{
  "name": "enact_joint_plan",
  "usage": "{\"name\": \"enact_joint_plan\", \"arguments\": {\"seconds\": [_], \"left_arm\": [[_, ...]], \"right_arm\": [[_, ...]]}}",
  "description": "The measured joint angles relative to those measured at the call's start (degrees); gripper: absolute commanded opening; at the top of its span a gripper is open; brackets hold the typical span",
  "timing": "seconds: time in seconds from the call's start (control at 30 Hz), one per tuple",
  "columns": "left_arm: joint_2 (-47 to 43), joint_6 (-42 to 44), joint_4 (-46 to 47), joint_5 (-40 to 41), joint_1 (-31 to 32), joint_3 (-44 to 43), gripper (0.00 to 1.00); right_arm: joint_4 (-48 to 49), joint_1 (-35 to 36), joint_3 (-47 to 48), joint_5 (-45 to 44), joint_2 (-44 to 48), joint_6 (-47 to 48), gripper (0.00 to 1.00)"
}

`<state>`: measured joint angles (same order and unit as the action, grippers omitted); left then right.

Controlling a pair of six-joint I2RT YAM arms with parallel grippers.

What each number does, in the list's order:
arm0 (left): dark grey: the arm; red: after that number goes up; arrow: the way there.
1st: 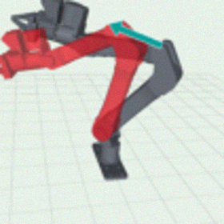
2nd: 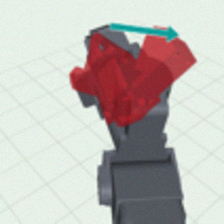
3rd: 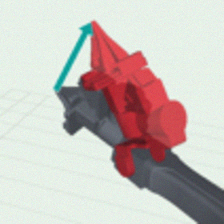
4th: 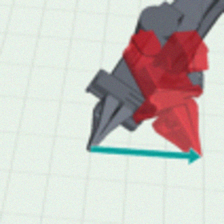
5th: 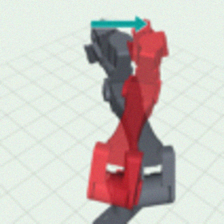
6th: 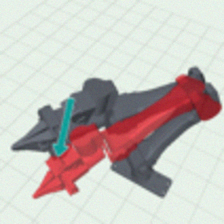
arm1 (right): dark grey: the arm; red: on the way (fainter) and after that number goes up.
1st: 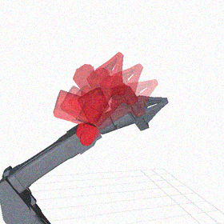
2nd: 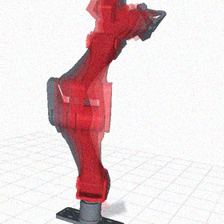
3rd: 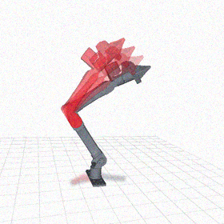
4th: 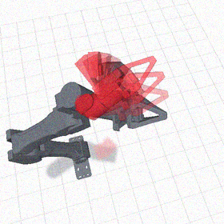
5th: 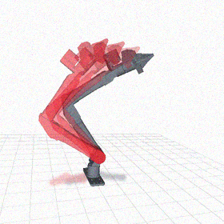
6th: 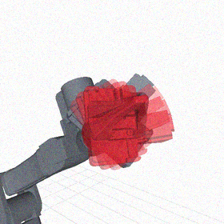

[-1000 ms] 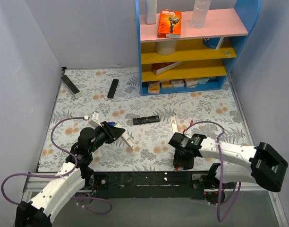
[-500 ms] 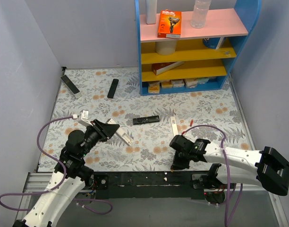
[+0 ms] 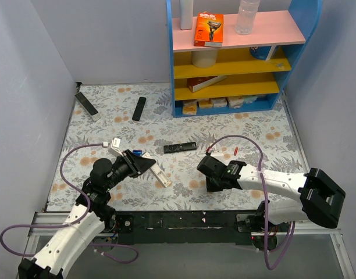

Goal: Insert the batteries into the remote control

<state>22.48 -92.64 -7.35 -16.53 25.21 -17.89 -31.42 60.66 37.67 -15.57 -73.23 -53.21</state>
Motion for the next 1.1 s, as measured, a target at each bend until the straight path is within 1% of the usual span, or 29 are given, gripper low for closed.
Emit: {"name": "enact_joint_plan", "arguments": {"seconds": [0.1,0.23,0.43,0.57,0.67,0.8,0.97,1.1], "left_arm": [[4.72,-1.2,6.12,-2.51,0.0,3.39,0.0],[12.79,-2.25,15.85,-4.85,0.02,6.62,0.0],[29.42,-2.97,34.34,-8.79,0.0,7.17,0.0],[37.99,-3.52,45.22,-11.52,0.0,6.88,0.0],[41.05,-4.17,50.27,-12.66,0.02,6.67,0.0],[41.94,-4.87,54.31,-12.94,0.7,5.22,0.0],[42.84,-7.17,60.28,-12.52,1.16,4.55,0.0],[46.4,-9.9,64.41,-11.96,1.16,3.76,0.0]], "right_arm": [[0.04,-0.07,2.32,-2.58,0.0,5.64,0.01],[0.66,-0.07,7.06,-3.69,-0.09,12.22,0.01],[4.79,-0.07,14.99,-2.84,-0.63,20.79,0.01],[10.1,-0.07,17.09,0.15,-0.28,25.92,0.01],[12.79,-0.07,17.25,2.71,0.74,28.65,0.01],[15.82,-0.07,17.44,5.84,2.12,31.61,0.01],[17.77,-0.07,18.86,9.25,2.49,34.12,0.01],[18.38,-0.07,19.12,11.69,3.1,35.45,0.01]]}}
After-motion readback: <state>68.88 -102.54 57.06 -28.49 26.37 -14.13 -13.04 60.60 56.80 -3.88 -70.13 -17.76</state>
